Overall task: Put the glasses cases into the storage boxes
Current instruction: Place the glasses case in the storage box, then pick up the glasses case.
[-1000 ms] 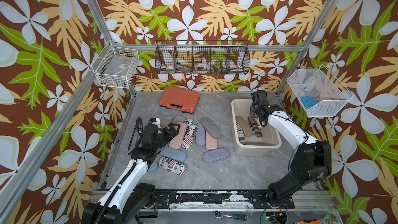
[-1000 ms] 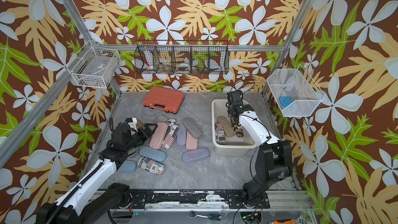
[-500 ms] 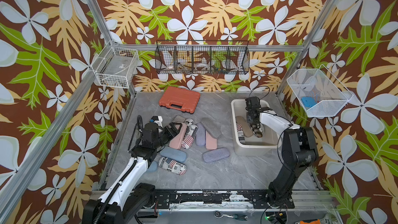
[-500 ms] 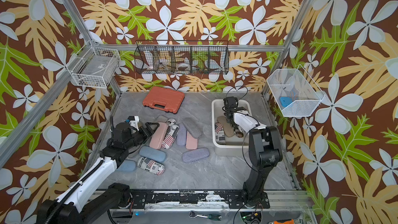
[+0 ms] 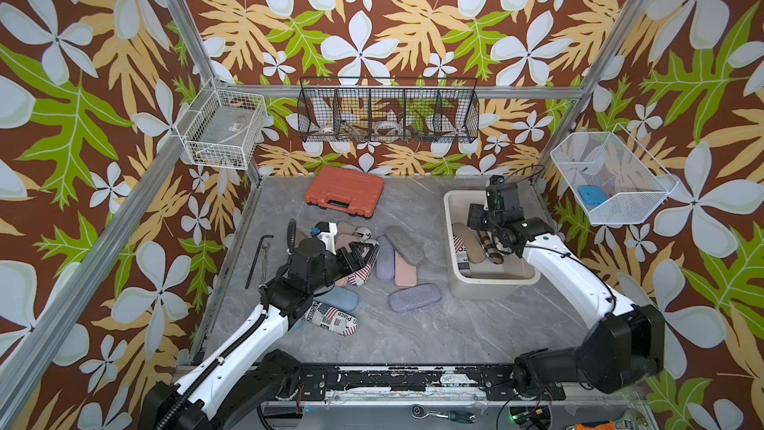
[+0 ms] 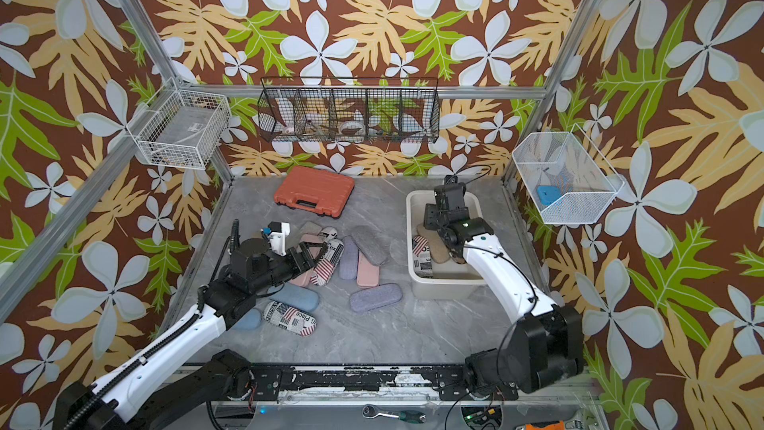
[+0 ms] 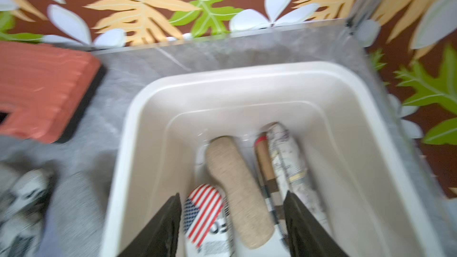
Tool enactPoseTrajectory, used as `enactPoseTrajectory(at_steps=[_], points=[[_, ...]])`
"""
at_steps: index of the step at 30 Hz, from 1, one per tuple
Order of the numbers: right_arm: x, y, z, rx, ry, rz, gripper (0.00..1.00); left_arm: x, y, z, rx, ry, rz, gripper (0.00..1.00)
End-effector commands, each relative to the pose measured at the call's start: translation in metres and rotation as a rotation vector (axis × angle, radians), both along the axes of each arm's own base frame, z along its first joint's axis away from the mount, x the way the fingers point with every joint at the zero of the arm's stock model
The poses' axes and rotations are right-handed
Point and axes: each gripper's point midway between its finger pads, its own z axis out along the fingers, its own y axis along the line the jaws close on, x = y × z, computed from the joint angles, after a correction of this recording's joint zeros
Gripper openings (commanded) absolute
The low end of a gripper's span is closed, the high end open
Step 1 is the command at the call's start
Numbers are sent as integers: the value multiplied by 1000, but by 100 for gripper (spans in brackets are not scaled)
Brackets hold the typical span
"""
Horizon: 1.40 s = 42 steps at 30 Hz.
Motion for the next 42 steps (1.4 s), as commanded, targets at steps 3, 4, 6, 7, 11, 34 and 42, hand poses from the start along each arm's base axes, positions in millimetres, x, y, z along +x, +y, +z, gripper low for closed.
enactPoseTrajectory(at_steps=[3,4,6,7,11,34,42], points=[[-40,34,6,219,-57,106,71,-14,-22,-36,253,40,-16,88],[-49,36,6,253,-70,123,73,-18,-30,-45,286,70,-34,87],[-63,39,5,282,-83,160,77,-22,-44,-54,314,104,-47,86],[-69,38,5,290,-85,167,78,-22,-47,-56,321,116,-32,85],[-83,43,7,309,-76,216,77,-14,-31,-52,355,115,87,85],[-101,62,25,381,-92,320,82,69,85,-85,821,97,22,100],[-109,59,37,367,-89,332,88,94,75,-107,814,106,-77,100]])
